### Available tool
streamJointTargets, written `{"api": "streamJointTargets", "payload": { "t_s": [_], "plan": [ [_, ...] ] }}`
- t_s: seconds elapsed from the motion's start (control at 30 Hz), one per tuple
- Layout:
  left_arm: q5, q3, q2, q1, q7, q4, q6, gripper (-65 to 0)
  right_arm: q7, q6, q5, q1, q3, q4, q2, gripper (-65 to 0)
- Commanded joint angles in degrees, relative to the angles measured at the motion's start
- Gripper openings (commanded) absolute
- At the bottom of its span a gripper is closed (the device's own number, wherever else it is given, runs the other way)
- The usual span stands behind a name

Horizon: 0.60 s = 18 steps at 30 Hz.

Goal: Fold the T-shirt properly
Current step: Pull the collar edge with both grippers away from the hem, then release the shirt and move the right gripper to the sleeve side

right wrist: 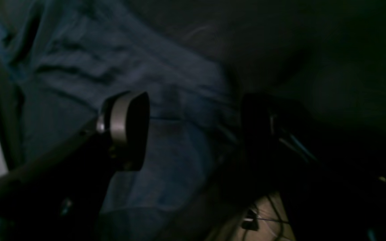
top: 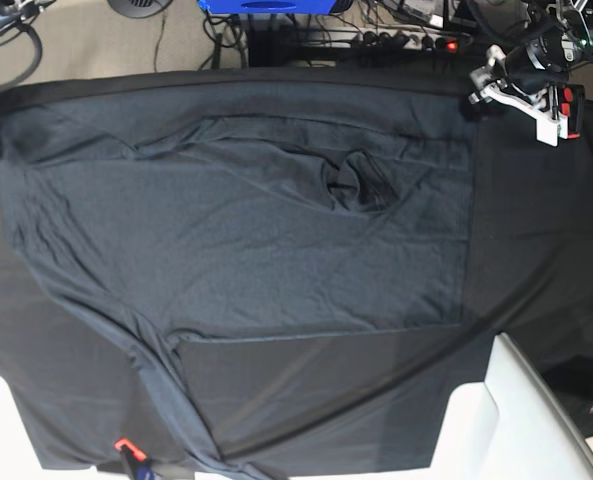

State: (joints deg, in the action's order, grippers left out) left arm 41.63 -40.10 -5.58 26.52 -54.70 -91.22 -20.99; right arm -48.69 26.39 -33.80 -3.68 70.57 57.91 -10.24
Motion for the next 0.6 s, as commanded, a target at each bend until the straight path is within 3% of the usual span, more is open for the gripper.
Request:
{"api": "streamJointTargets", "payload": {
  "t_s": [0.0, 0.1, 0.2, 0.43, 0.5, 0.57],
  "plan": [
    [0.62, -0.56, -0.7, 0.16, 0.59, -0.69, 0.03, -14.3, -0.68, -0.85, 1.93, -0.32, 0.34, 1.56, -0.35, -22.5],
    [0.62, -0.74, -0.7, 0.16, 0.68, -0.69, 0.11, -5.1, -0.76, -0.85, 2.2, -0.49, 0.34, 6.49, 0.79, -22.5],
    [-0.62, -0.83, -1.76, 0.07, 0.76, -0.69, 0.11, -1.8, -0.76, -0.85, 2.37, -0.93, -0.02, 11.32, 2.37, -22.5],
    [-14.86, -10.23, -1.67, -2.83, 4.28, -0.6, 0.11, -1.6, -0.76, -0.85, 2.46, 0.47, -0.28, 15.72, 2.46, -22.4],
    [-17.49, -13.05, -1.84, -3.71, 5.51, -0.6, 0.11, -2.0, -0.68, -0.85, 2.46, 1.44, -1.51, 15.45, 0.79, -22.4],
    [-18.9, -16.47, -2.2, -6.0, 5.77, -0.69, -0.06, -2.1, 0.03, -0.77, 2.46, 2.85, -7.31, 14.13, -1.67, -22.4]
  ]
}}
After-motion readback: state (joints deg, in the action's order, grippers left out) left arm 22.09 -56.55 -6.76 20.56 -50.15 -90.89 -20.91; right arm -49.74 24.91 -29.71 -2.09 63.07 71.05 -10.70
